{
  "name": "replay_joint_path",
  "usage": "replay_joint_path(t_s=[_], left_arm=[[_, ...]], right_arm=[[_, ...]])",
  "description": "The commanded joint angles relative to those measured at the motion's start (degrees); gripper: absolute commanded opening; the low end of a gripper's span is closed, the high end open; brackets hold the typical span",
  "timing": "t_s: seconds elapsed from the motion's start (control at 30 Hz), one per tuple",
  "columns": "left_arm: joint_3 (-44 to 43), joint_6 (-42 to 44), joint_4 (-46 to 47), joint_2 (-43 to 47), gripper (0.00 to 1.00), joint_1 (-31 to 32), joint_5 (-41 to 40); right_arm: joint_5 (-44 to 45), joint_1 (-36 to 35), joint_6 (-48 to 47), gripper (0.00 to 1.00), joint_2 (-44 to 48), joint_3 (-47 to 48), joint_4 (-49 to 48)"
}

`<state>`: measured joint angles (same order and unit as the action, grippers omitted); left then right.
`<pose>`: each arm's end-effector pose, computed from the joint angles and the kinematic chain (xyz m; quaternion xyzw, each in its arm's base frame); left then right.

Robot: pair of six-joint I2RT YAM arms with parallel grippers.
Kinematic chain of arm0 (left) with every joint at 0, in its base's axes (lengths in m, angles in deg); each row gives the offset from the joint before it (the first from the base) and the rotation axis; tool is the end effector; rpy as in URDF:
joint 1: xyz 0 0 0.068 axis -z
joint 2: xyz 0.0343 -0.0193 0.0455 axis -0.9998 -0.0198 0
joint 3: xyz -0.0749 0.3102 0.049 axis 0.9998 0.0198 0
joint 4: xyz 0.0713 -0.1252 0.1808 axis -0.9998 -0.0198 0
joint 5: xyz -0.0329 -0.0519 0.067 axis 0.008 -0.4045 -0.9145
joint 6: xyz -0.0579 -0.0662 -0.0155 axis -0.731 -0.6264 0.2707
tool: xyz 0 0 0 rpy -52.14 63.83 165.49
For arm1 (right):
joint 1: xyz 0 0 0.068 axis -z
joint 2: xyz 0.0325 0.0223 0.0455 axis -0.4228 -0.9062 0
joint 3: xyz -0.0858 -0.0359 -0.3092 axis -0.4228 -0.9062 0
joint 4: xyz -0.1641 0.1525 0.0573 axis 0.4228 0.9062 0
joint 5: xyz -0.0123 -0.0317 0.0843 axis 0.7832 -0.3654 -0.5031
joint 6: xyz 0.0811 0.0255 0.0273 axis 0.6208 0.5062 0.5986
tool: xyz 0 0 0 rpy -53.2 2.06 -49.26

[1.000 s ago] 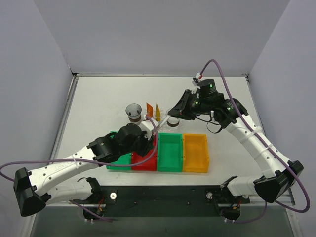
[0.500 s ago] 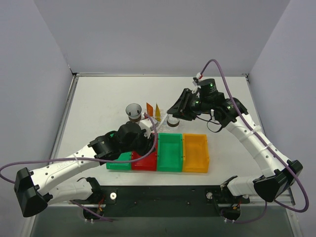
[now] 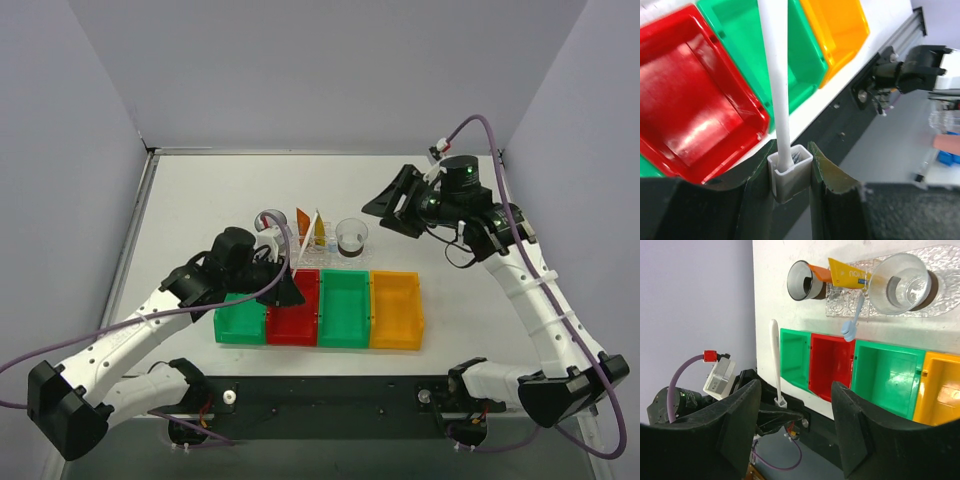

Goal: Prepare toiletry sets of a toothbrush and toothpaste on the tray

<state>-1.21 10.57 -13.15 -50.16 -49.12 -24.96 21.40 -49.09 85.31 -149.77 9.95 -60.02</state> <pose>0.1285 -0.1474 0.3164 0.1706 0.8693 -0.3895 0.2521 0.2199 0.1348 0.4559 0.0524 0.8078 0.4745 0.3457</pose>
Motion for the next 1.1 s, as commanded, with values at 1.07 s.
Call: replay_joint_path(t_s=[1.07], left_arm=[[1.6,-53.9,34.8,1.5,0.0,-8.0,47.8]], right_arm=[[-30.8,3.5,0.1,0.56,-1.8,-11.3,-28.9]])
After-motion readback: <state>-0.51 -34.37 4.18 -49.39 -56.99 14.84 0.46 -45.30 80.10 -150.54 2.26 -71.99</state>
